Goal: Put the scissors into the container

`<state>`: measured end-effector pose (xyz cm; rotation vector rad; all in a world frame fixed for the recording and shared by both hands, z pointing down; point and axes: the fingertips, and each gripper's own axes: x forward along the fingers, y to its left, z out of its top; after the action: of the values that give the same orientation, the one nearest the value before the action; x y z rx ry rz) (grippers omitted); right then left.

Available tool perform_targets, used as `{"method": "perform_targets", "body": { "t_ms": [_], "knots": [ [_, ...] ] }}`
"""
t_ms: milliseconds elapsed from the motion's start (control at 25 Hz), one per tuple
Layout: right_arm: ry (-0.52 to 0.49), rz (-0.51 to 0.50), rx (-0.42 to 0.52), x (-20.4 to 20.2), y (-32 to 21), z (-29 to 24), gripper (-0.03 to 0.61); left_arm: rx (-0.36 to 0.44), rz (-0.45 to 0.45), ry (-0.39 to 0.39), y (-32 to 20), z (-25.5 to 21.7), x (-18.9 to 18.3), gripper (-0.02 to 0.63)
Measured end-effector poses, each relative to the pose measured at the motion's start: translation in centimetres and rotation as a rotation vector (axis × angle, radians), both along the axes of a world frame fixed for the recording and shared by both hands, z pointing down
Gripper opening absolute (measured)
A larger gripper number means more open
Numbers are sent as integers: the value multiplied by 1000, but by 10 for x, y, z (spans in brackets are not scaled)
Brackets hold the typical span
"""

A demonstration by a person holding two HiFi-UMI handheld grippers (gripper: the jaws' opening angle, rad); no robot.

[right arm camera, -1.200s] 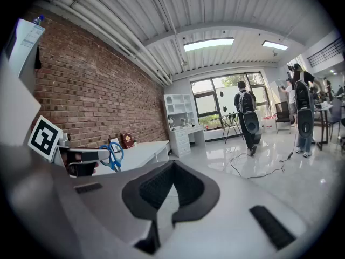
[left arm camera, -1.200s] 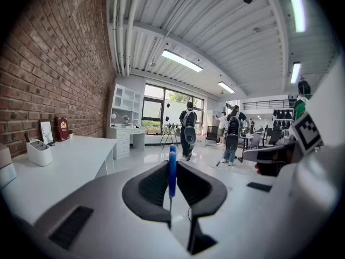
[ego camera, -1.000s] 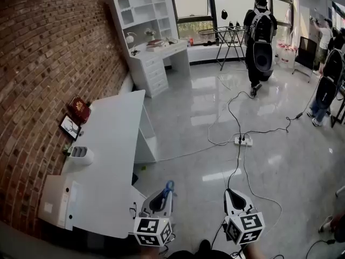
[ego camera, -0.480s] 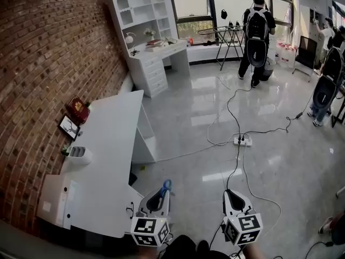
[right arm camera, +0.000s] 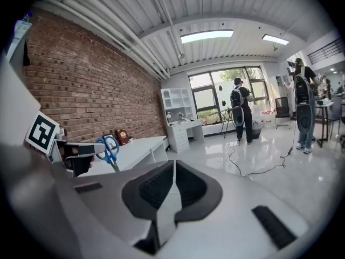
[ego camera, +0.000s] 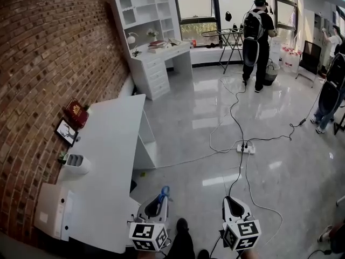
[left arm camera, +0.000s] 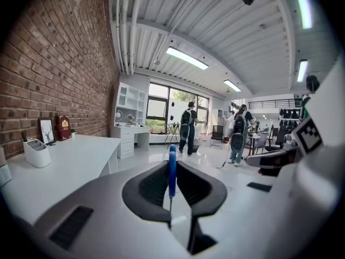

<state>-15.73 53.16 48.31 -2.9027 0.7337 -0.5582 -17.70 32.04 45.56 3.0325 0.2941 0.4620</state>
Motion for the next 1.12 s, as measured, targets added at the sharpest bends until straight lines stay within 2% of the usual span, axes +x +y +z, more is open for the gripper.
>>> {"method": "perform_targets", "body": {
  "t_ms": [360,560,800,1120],
  "knots": [
    [6,-8,-27,107,-72,-8,2,-40,-16,9,-73,0,101,44],
    [0,-41,-41,152,-127,-9,2,-51,-16,21,-115,-2,145,44],
    [-1,-104,-51,187,-193,-11,2,-69,-65,24,-172,-3,172,44],
    [-4,-237,-73,210,-265,-10,2,-89,-193,30,-237,-2,171,44]
  ]
}}
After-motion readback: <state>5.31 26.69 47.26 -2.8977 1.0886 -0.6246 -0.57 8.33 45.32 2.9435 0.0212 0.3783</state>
